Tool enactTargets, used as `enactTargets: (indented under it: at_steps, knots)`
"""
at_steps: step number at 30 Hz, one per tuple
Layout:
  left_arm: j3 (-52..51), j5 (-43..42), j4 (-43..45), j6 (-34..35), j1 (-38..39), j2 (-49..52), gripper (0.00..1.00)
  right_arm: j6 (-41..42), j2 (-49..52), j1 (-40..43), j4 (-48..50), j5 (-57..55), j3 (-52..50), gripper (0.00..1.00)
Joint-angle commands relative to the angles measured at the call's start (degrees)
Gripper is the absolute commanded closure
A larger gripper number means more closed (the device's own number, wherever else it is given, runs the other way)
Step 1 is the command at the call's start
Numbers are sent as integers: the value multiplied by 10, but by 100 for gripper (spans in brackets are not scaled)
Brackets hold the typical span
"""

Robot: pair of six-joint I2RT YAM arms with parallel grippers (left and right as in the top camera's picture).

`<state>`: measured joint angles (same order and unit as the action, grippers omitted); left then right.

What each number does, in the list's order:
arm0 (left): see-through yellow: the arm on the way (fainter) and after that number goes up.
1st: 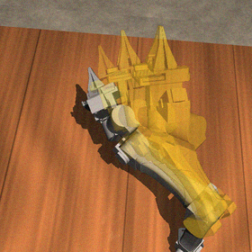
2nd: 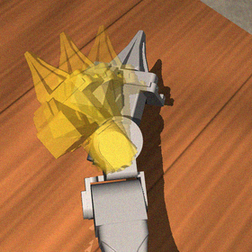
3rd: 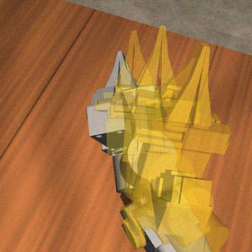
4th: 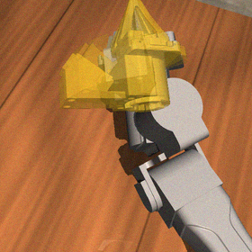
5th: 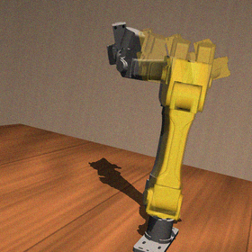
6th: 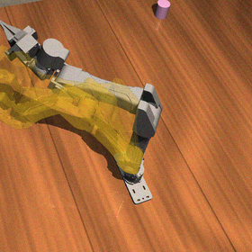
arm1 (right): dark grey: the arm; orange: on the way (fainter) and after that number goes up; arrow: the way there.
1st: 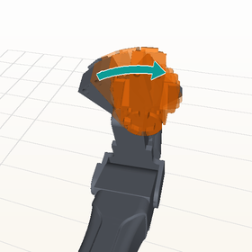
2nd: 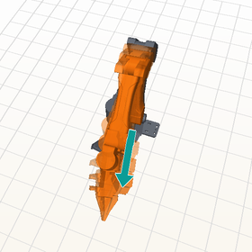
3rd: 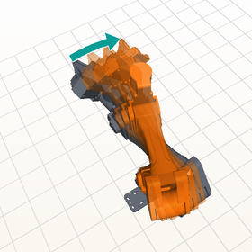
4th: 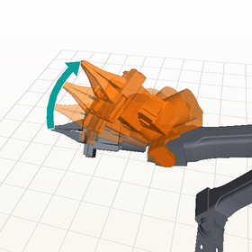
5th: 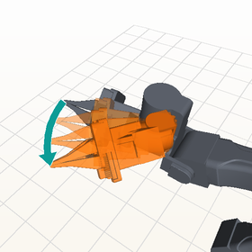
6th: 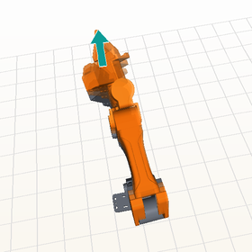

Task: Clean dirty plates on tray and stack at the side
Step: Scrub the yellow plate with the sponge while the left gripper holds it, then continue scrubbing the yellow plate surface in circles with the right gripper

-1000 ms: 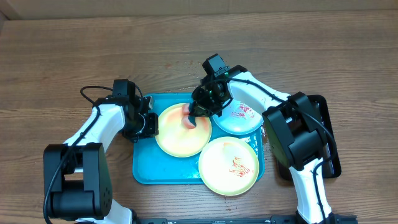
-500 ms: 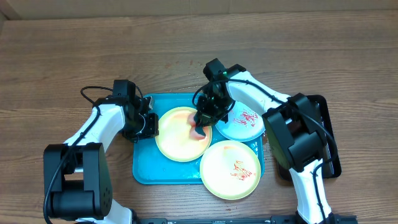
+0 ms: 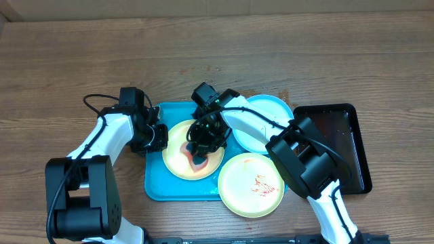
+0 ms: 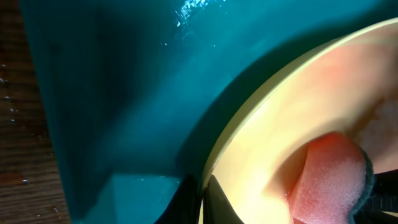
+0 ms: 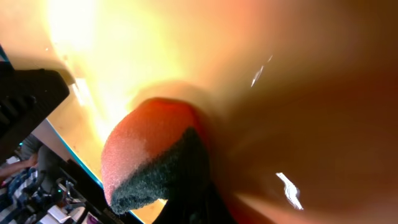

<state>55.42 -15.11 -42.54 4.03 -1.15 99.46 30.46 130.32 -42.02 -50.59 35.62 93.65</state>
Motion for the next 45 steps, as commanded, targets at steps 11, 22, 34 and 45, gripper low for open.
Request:
enactTargets:
  at_steps: [11, 22, 34, 45]
  knots:
    - [-3, -9, 10, -2, 4, 6, 96, 101, 35, 21, 156, -89, -20, 96]
    - [-3, -8, 11, -2, 4, 6, 96, -45, 35, 54, 25, -313, 39, 96]
    - [-3, -8, 13, -2, 4, 6, 96, -153, 35, 19, -74, -405, 114, 96]
    - [-3, -8, 14, -2, 4, 6, 96, -248, 35, -28, -147, -418, 115, 96]
